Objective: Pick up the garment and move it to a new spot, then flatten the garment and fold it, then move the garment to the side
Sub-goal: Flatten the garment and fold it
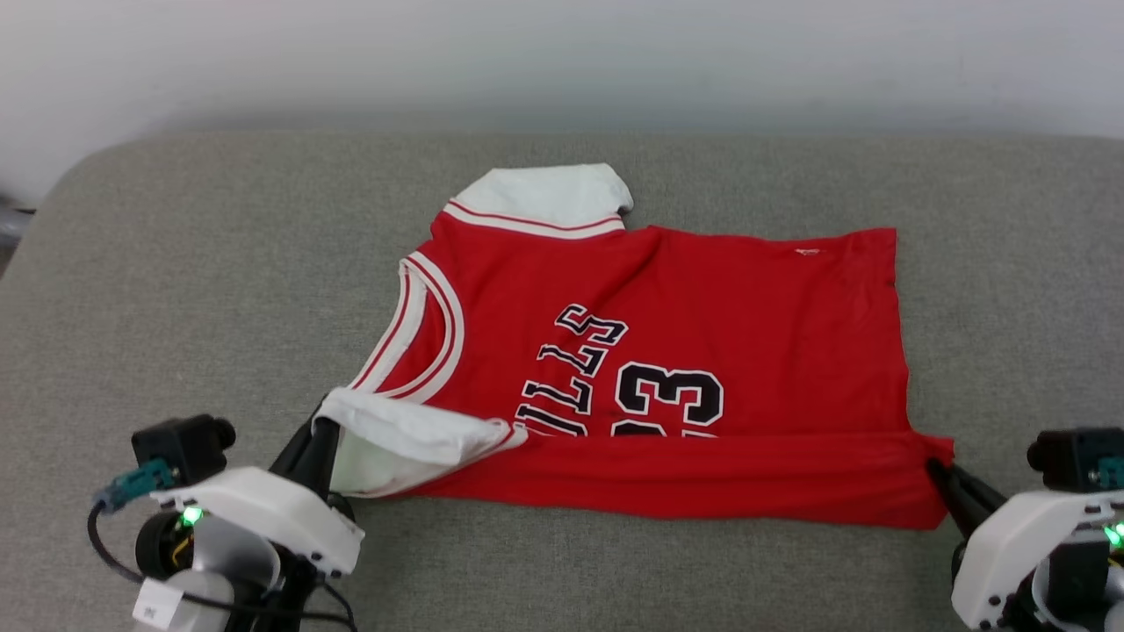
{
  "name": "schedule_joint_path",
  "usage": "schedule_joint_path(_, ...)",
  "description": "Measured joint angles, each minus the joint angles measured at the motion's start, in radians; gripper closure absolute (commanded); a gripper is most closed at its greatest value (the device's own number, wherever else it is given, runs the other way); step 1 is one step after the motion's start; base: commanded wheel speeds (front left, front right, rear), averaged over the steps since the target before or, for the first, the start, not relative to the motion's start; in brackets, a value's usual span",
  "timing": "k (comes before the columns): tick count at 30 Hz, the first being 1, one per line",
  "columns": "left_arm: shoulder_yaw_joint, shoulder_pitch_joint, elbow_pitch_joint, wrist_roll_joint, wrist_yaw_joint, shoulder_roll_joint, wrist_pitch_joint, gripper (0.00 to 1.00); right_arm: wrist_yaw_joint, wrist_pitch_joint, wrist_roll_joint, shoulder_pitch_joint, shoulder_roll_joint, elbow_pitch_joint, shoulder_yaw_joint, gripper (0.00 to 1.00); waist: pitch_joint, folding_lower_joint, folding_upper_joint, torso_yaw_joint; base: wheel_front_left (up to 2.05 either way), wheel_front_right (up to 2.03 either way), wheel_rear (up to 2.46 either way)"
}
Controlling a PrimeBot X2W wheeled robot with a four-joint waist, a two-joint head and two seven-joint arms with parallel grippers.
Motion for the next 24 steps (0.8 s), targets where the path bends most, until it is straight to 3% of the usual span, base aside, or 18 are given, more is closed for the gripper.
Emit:
schedule_joint_path(8,-0.014,-0.188,0.122,0.018,-0.03,-0.029,-0.023,1.0,0.0,-0.014,0.012,-0.146,-0.033,0.068,0.054,1.0,0.124,0.0001,0.0,-0.007,0.0,0.0,0.0)
schedule_joint_path(15,-0.039,-0.249,0.272,-0.005,-0.068,-0.049,0.016,1.0,0.0,-0.053,0.027,-0.194,-0.04,0.153,0.088,0.99,0.166,0.0,-0.0001,-0.015,0.0,0.0,0.0)
schedule_joint_path(17,-0.047,-0.258,0.31,-0.017,-0.082,-0.055,0.035,1.0,0.0,-0.069,0.036,-0.198,-0.038,0.174,0.101,0.54,0.16,-0.0001,-0.0001,-0.017,0.0,0.0,0.0)
schedule_joint_path(18,-0.049,-0.261,0.328,-0.021,-0.089,-0.057,0.039,0.85,0.0,-0.081,0.041,-0.199,-0.037,0.184,0.106,0.07,0.154,-0.0001,-0.0001,-0.018,0.0,0.0,0.0)
schedule_joint_path(19,-0.05,-0.263,0.34,-0.025,-0.092,-0.059,0.039,0.6,0.0,-0.089,0.047,-0.199,-0.037,0.193,0.114,0.0,0.147,-0.0001,-0.0001,-0.019,0.0,0.0,0.0)
schedule_joint_path(21,-0.051,-0.264,0.366,-0.03,-0.1,-0.059,0.042,0.0,0.0,-0.131,0.055,-0.197,-0.034,0.201,0.125,0.0,0.132,-0.0001,0.0,-0.021,0.0,0.0,0.0)
schedule_joint_path(24,-0.052,-0.264,0.399,-0.035,-0.101,-0.058,0.038,0.0,0.0,-0.238,0.058,-0.193,-0.023,0.196,0.124,0.0,0.106,-0.0001,0.0,-0.025,0.0,0.0,0.0)
